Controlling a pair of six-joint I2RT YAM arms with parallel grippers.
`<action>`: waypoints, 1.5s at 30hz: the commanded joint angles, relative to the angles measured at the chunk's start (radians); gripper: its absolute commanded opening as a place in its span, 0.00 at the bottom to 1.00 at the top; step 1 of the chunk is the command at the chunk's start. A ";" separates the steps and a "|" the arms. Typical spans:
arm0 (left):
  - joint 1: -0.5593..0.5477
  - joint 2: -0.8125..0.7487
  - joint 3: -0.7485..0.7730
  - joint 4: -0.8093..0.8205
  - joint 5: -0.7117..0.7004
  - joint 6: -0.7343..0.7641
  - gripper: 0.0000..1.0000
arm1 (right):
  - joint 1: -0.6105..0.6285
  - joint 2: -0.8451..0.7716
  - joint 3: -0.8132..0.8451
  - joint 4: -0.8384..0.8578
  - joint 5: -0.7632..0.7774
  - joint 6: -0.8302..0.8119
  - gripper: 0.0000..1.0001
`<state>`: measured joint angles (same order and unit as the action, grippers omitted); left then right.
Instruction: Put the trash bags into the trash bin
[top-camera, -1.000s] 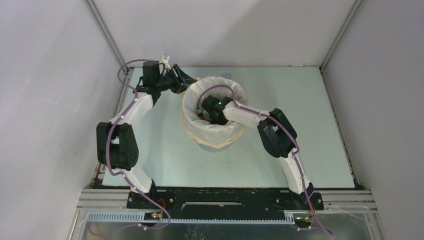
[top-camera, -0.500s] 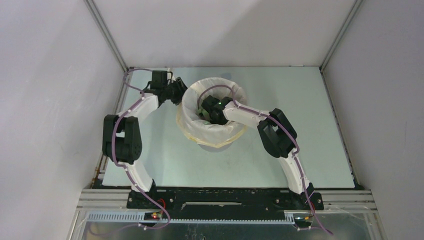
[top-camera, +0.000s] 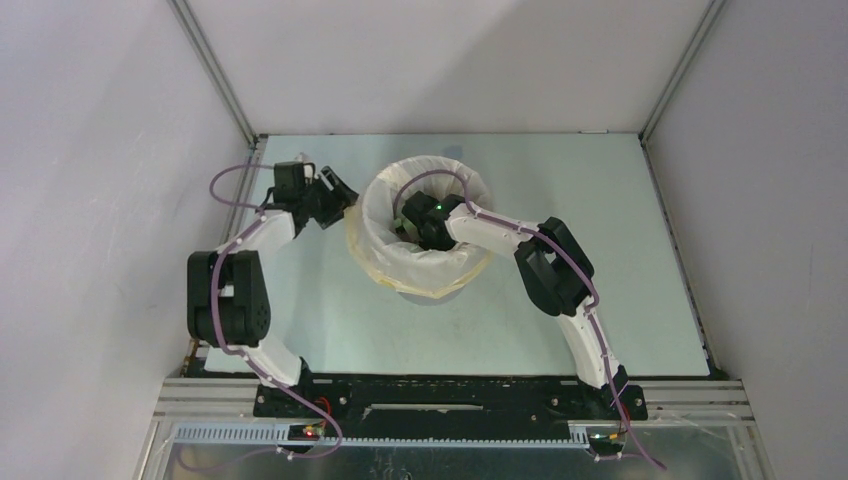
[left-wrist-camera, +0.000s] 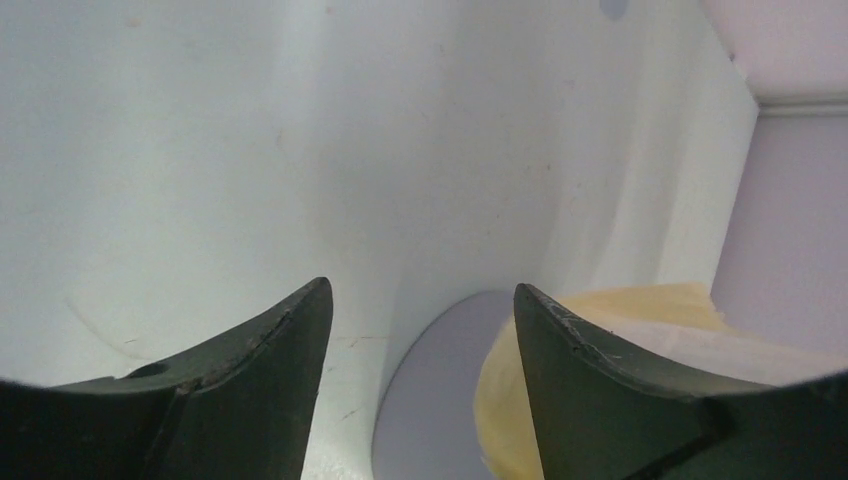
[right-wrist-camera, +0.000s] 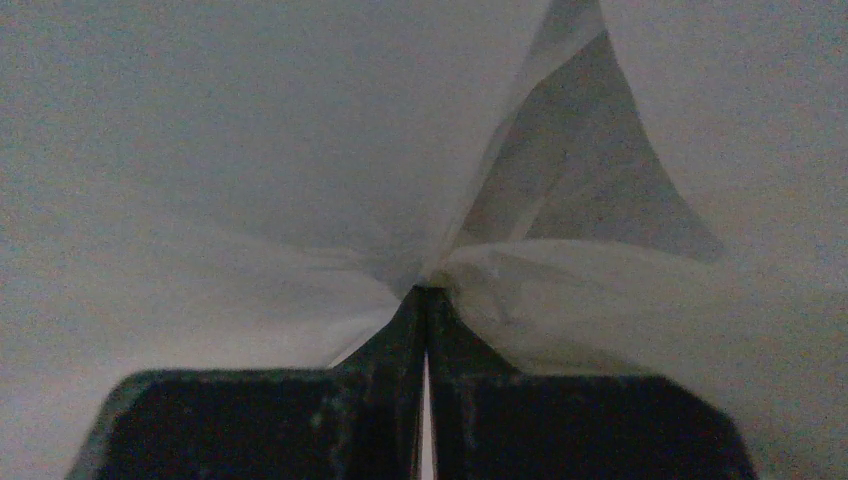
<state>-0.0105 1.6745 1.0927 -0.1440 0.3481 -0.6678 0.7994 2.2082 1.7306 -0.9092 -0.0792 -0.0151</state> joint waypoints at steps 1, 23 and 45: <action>0.079 -0.097 -0.117 0.194 -0.016 -0.103 0.74 | 0.001 -0.028 -0.017 0.013 -0.009 -0.003 0.00; 0.122 -0.535 -0.394 0.366 0.044 -0.221 0.83 | 0.002 -0.152 -0.017 0.071 0.041 0.046 0.00; -0.030 -0.715 -0.427 0.281 0.007 -0.182 0.79 | -0.002 -0.264 0.077 -0.010 0.068 0.061 0.01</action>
<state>-0.0109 1.0203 0.6666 0.1501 0.3855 -0.8814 0.7990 1.9488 1.7981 -0.9077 -0.0296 0.0341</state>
